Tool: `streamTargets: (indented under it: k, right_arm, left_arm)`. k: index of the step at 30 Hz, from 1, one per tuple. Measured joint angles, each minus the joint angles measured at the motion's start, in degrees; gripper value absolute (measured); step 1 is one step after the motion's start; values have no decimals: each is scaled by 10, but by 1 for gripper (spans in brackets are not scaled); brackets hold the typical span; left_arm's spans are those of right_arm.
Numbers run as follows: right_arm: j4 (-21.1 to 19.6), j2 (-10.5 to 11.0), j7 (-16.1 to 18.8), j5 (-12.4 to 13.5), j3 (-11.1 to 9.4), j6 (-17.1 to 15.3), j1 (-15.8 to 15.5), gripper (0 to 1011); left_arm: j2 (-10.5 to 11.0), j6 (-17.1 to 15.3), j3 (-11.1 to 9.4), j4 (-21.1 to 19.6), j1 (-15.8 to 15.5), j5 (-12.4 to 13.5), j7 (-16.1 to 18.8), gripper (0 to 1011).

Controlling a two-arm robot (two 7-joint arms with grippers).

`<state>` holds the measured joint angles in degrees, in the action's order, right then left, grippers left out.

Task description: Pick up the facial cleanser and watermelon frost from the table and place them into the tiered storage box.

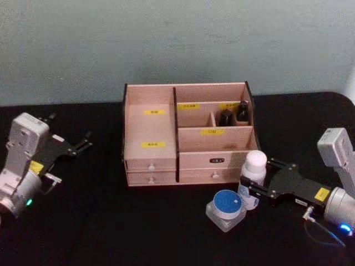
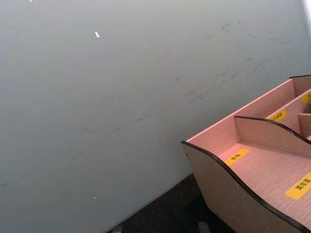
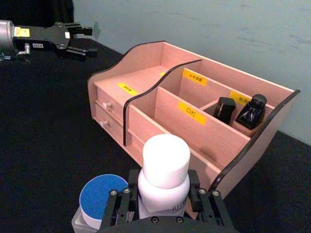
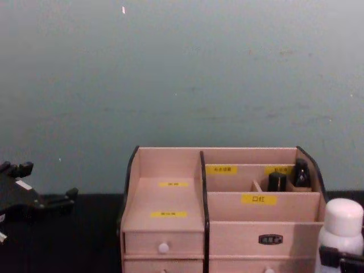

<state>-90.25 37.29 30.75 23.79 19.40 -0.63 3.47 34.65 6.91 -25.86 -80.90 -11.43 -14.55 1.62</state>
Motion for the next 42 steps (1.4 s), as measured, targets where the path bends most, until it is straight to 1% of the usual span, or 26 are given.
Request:
streamTargets:
  k: [15,24,29,30,34,35,36,37,40,42]
  right_arm:
    - [0,0,0,1,0,0,0,603]
    - [-4,-6,-2,21,-16,-1,-6,603]
    - [-22,-2,-3,44,-31,-9,-15,603]
    - [-31,1,1,56,-36,-14,-19,603]
    - [-51,11,11,82,-46,-25,-26,603]
    - [-59,15,14,94,-49,-30,-29,603]
    - [-64,17,15,98,-50,-31,-30,603]
    - [-72,22,16,106,-53,-34,-30,603]
    - [-85,27,18,118,-54,-41,-25,603]
    - [-89,27,17,120,-53,-46,-18,603]
  left_arm:
    - [0,0,0,0,0,0,0,1001]
    - [0,0,0,0,0,0,0,1001]
    - [0,0,0,0,0,0,0,1000]
    - [0,0,0,0,0,0,0,1001]
    - [0,0,0,0,0,0,0,1001]
    - [0,0,0,0,0,0,0,1001]
    - [0,0,0,0,0,0,0,1001]
    - [0,0,0,0,0,0,0,1001]
    - [0,0,0,0,0,0,0,1001]
    - [0,0,0,0,0,0,0,1001]
